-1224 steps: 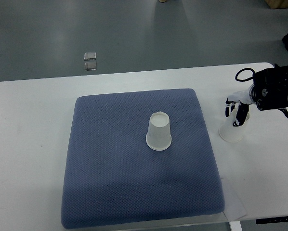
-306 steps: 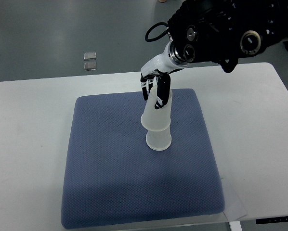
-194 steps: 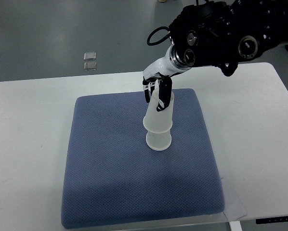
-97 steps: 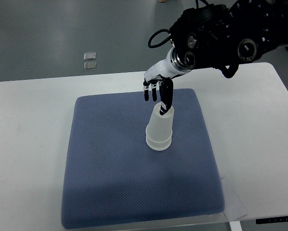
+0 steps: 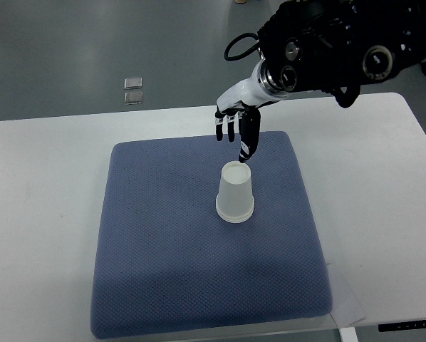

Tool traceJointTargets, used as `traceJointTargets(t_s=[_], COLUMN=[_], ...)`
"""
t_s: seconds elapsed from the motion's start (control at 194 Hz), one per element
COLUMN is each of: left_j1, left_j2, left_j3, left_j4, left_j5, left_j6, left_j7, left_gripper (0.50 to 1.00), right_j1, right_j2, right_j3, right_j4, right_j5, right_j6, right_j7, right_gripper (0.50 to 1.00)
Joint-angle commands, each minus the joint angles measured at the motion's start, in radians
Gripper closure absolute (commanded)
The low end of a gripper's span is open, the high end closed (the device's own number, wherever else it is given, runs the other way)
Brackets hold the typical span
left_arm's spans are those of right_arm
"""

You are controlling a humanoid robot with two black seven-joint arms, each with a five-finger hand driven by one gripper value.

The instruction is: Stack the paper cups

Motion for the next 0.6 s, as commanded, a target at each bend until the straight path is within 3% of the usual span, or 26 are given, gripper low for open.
traceJointTargets(t_s=[0.0, 0.298, 0.499, 0.597], left_j1=[-0.001, 0.0, 0.0, 0.0], left_j2=[0.0, 0.0, 0.0, 0.0], left_j3=[0.0, 0.0, 0.0, 0.0], left_j4=[0.0, 0.0, 0.0, 0.0], left_j5=[0.0, 0.0, 0.0, 0.0], left_j6=[0.0, 0.0, 0.0, 0.0], left_j7=[0.0, 0.0, 0.0, 0.0], left_gripper=[0.5, 0.5, 0.5, 0.5], right_j1=[0.0, -0.065, -0.218, -0.304], right_j2=[-0.043, -0.194, -0.26, -0.283], right_j3=[0.008, 0.07, 0.227, 0.319], right_j4=[-0.019, -0.096, -0.208, -0.255], right_j5=[0.011, 0.229, 0.385, 0.468], right_j6=[-0.01, -0.105, -0.22, -0.236], right_j7=[0.002, 0.025, 0.084, 0.113], right_gripper=[0.703, 0.703, 0.703, 0.699])
